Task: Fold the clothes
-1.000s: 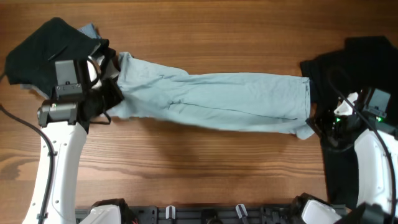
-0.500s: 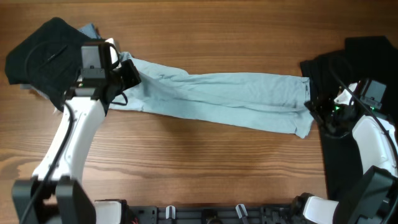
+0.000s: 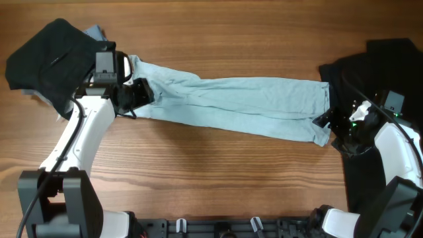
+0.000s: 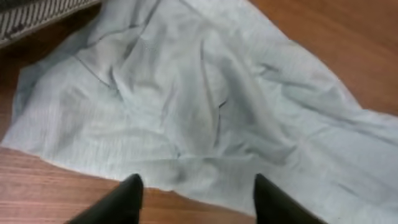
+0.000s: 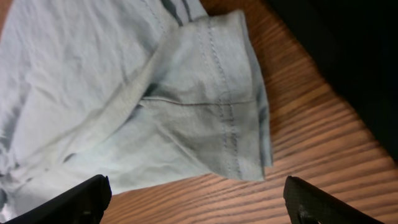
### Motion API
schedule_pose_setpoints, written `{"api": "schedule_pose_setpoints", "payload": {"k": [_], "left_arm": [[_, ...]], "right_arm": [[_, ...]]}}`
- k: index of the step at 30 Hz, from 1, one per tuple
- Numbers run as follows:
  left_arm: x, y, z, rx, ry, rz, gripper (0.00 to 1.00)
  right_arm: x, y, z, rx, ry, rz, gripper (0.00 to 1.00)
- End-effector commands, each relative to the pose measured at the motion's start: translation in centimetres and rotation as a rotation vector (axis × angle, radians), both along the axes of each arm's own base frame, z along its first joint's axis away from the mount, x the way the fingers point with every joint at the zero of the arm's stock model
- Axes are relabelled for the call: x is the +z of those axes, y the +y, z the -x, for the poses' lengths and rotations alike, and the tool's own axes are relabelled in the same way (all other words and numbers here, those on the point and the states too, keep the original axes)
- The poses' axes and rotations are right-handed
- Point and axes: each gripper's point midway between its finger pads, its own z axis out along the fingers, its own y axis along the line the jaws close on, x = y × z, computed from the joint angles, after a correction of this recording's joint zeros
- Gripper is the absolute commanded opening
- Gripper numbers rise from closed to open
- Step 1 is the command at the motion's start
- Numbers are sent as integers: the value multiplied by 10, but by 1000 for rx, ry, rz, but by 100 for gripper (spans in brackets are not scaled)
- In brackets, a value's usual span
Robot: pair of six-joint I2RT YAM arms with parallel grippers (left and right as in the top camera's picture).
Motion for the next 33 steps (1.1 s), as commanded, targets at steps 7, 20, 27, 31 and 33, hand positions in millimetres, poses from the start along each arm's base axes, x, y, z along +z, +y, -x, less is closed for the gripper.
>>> {"api": "schedule_pose_setpoints", "payload": {"k": [7, 20, 27, 31, 33], "left_arm": [[-47, 3, -4, -89, 61, -94, 4], [-12, 26, -94, 66, -228, -43, 26], [39, 13, -103, -2, -274, 75, 32], [17, -5, -69, -121, -132, 82, 30], [5, -5, -54, -162, -69, 31, 31]], "right_arm": [[-7, -4, 2, 35, 5, 38, 93], [-5, -10, -10, 37, -48, 64, 93], [-7, -7, -3, 134, -45, 85, 99], [-10, -9, -7, 131, -65, 97, 91], [-7, -10, -15, 161, -112, 109, 83]]}}
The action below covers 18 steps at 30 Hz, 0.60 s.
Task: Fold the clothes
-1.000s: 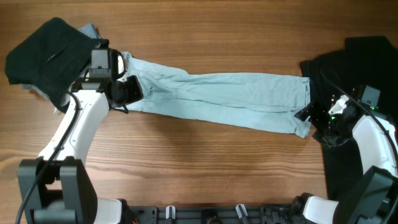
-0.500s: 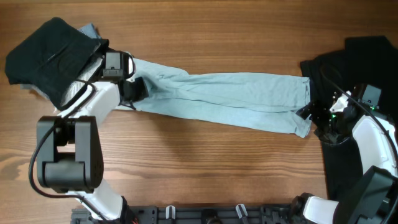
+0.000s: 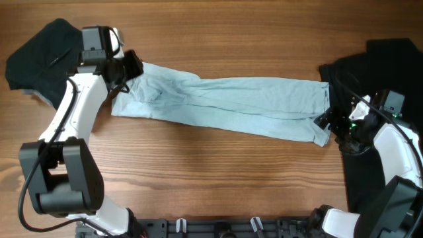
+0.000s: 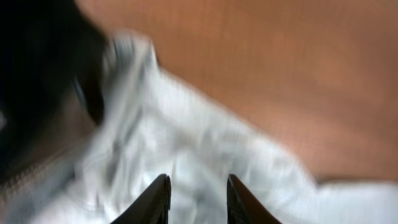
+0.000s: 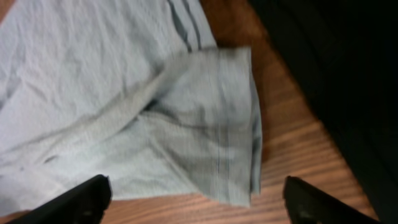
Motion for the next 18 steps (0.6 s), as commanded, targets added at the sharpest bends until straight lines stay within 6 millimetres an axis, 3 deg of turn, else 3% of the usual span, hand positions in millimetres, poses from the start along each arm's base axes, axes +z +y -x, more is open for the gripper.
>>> {"api": "schedule_pose_setpoints", "payload": {"k": [1, 2, 6, 15, 18], "left_arm": [[-18, -14, 27, -143, 87, -56, 33], [-25, -10, 34, -132, 123, -85, 34], [-45, -6, 46, -123, 178, -100, 35], [-91, -1, 51, -115, 259, -116, 32], [-103, 0, 52, -113, 283, -124, 31]], "right_arm": [[-2, 0, -8, 63, -51, 17, 76], [1, 3, -14, 81, -88, 6, 70], [3, -2, -29, 86, -145, 36, 65], [-35, -14, -47, 87, -130, 57, 66], [-49, -11, -47, 103, -108, 34, 59]]}}
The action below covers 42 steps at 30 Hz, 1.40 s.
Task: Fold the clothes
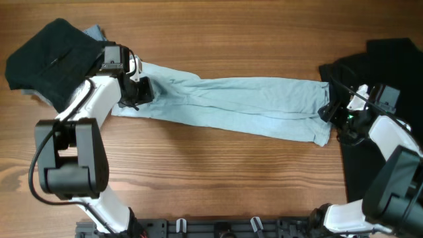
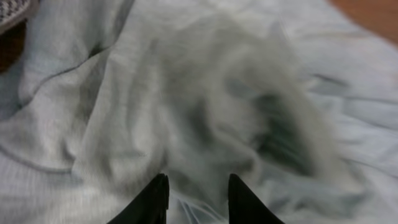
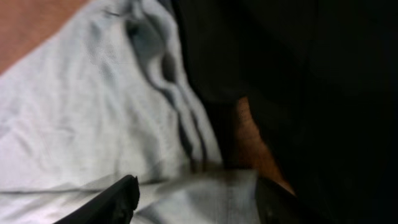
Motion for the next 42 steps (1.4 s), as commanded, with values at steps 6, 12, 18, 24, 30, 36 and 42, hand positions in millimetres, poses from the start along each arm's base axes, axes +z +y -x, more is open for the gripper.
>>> {"api": "schedule_pose_setpoints", "payload": {"k": [6, 12, 18, 24, 30, 36, 42], "left_arm": [[-24, 7, 6, -4, 52, -33, 28], [-24, 8, 6, -4, 50, -34, 28], [-25, 16, 6, 11, 51, -65, 29], [-25, 24, 6, 33, 51, -64, 29], [-25, 29, 7, 47, 56, -64, 28], [-25, 39, 6, 76, 56, -62, 25], [-24, 42, 4, 110, 49, -55, 28]], "right_arm": [[-15, 22, 9, 122, 30, -57, 22], [10, 13, 3, 109, 7, -4, 49], [26, 7, 8, 99, 7, 43, 32], [24, 9, 13, 96, 28, 32, 8], [36, 3, -1, 93, -18, 54, 4], [60, -10, -38, 90, -179, 106, 4], [59, -13, -39, 92, -178, 129, 30]]}}
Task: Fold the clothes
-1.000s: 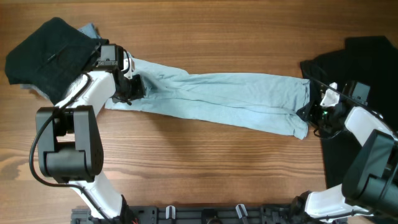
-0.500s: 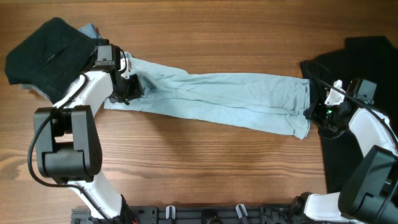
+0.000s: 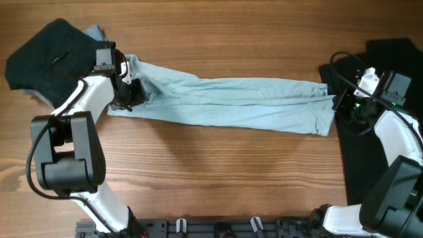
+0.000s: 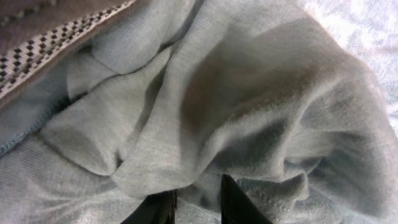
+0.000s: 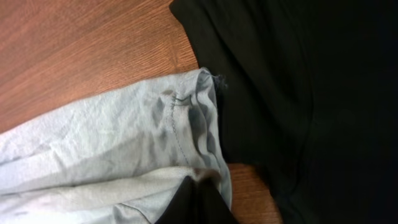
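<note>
Light blue pants (image 3: 231, 99) lie stretched left to right across the wooden table. My left gripper (image 3: 132, 92) is at the waist end. In the left wrist view its fingers (image 4: 231, 200) stand close together with a bunched fold of the pants (image 4: 249, 93) pinched between them. My right gripper (image 3: 340, 102) is at the leg end, against the black cloth. In the right wrist view it (image 5: 199, 199) is shut on the hem of the pants (image 5: 112, 137).
A black garment (image 3: 46, 59) lies heaped at the far left over a bit of blue cloth (image 3: 96, 31). Another black cloth (image 3: 383, 172) covers the right edge of the table and shows in the right wrist view (image 5: 298, 93). Bare wood (image 3: 211, 172) fills the front.
My right gripper was open by the upper hem corner and is now shut on the hem. The leg end has shifted toward the black cloth. My left fingers have closed on a waist fold.
At first both grippers stood open, the left at the lower waist edge, the right wide over the lower cuff. Then the left was up by the black heap with narrower jaws. Later it was on the waist and the right near the upper cuff. Now both grip the pants.
</note>
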### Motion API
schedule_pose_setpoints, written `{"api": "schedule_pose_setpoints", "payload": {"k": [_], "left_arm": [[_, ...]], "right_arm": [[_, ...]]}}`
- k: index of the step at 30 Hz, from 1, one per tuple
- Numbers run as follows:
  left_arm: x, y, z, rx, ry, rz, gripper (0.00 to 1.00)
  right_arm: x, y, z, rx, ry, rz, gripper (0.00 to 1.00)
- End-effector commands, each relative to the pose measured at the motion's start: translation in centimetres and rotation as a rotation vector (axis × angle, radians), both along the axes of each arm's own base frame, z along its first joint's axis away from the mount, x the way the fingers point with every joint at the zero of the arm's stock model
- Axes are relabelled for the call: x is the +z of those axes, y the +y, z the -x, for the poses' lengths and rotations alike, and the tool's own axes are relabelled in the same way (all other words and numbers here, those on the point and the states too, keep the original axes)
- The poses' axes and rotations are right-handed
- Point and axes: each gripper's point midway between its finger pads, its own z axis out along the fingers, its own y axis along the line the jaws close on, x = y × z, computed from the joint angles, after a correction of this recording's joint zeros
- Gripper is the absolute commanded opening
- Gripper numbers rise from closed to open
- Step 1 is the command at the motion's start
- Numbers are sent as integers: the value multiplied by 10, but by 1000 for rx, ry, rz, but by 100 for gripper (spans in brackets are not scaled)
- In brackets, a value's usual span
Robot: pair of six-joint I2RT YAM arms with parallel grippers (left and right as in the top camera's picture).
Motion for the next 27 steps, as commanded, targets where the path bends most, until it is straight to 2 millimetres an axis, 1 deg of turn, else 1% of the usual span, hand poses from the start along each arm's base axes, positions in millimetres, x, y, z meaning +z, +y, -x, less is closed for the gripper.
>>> {"api": "schedule_pose_setpoints", "payload": {"k": [1, 2, 3, 6, 8, 10, 12, 15, 18, 20, 22, 23, 25, 27], "left_arm": [[-9, 12, 2, 51, 15, -27, 33], [-8, 12, 1, 58, 13, -25, 35], [-8, 12, 1, 60, 12, -24, 36], [-8, 12, 0, 59, 8, -25, 40], [-8, 12, 0, 59, 8, -25, 44], [-8, 12, 0, 59, 9, -25, 52], [-8, 12, 0, 59, 10, -25, 57], [-8, 9, 2, 55, 18, -10, 59], [-6, 4, 3, 44, 18, 19, 61], [1, 0, 2, 39, 9, 40, 62], [13, -5, 0, 31, -12, 69, 62], [22, -7, -1, 27, -26, 79, 63], [41, -8, -3, 22, -56, 87, 63], [61, -9, -3, 20, -88, 88, 63]], "right_arm": [[9, -3, -4, 3, -25, 21, 58], [8, -3, -4, 3, -23, 20, 70], [8, -2, -3, 3, -19, 18, 74], [3, 1, 6, 1, 25, 1, 78], [-6, 2, 20, -14, 98, -2, 78], [-19, -2, 38, -66, 189, 10, 78], [-27, 1, 47, -88, 226, -3, 79], [-38, 9, 48, -95, 237, -60, 82], [-47, 21, 43, -65, 225, -131, 83], [-56, 27, 39, -61, 229, -171, 79], [-64, 37, 33, -41, 223, -212, 74], [-68, 42, 30, -31, 221, -232, 70], [-77, 49, 25, -48, 235, -261, 68], [-81, 58, 20, -21, 225, -285, 64]]}}
